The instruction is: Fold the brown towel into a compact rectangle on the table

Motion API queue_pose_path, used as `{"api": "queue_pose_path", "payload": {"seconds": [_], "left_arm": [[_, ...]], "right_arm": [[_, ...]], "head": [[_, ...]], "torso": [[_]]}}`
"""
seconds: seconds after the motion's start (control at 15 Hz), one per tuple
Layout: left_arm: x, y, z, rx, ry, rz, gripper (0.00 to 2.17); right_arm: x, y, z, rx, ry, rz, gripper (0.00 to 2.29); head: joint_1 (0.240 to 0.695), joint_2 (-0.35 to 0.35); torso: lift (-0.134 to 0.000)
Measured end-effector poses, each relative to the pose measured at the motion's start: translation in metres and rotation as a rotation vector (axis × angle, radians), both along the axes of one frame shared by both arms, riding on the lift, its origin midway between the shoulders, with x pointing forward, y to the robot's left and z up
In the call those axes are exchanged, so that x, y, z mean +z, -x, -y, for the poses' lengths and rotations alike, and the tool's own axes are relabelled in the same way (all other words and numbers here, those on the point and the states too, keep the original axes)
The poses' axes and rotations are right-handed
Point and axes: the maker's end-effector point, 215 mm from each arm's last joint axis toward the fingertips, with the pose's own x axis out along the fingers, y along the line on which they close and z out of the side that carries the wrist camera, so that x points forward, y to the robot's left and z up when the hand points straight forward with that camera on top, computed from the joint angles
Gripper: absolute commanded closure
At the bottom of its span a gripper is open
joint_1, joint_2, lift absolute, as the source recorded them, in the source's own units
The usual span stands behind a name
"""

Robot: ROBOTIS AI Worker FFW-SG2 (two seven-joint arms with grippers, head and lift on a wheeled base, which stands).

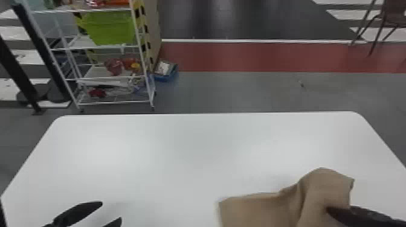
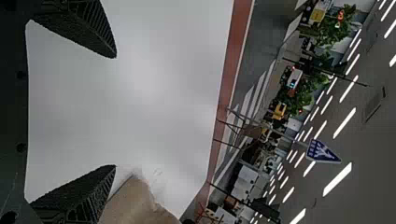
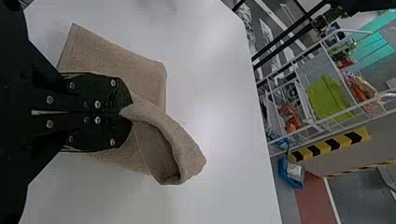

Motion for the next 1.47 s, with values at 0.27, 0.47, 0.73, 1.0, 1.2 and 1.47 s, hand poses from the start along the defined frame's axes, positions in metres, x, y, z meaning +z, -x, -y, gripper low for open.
{"api": "queue_pose_path", "payload": {"seconds": [0.27, 0.47, 0.73, 1.0, 1.2, 1.47], "left_arm": [[0.002, -0.003, 0.005, -0.008, 0.001, 0.002, 0.03], [0.003, -0.003, 0.01, -0.017, 0.003, -0.001, 0.03], [0.002, -0.005, 0.013, -0.015, -0.002, -0.003, 0.03], [0.003, -0.007, 0.009, -0.005, -0.011, 0.002, 0.03], [0.002, -0.008, 0.008, -0.003, -0.01, 0.006, 0.03], [0.0, -0.011, 0.006, 0.0, -0.005, 0.008, 0.03]], "right_arm": [[-0.001, 0.018, 0.03, 0.015, 0.085, -0.013, 1.85], [0.002, 0.014, 0.032, 0.066, 0.138, 0.017, 1.86], [-0.003, 0.013, 0.007, 0.209, 0.184, 0.021, 1.86], [-0.017, 0.029, -0.028, 0.389, 0.228, -0.003, 1.86], [-0.023, 0.035, -0.045, 0.447, 0.249, -0.009, 1.85], [-0.037, 0.013, -0.055, 0.406, 0.26, -0.012, 1.84]], "head": [[0.695, -0.093], [0.695, -0.109], [0.695, -0.08], [0.695, -0.003], [0.695, 0.039], [0.695, 0.053]], "torso": [[-0.122], [-0.122], [-0.122], [-0.122], [-0.122], [-0.122]]}}
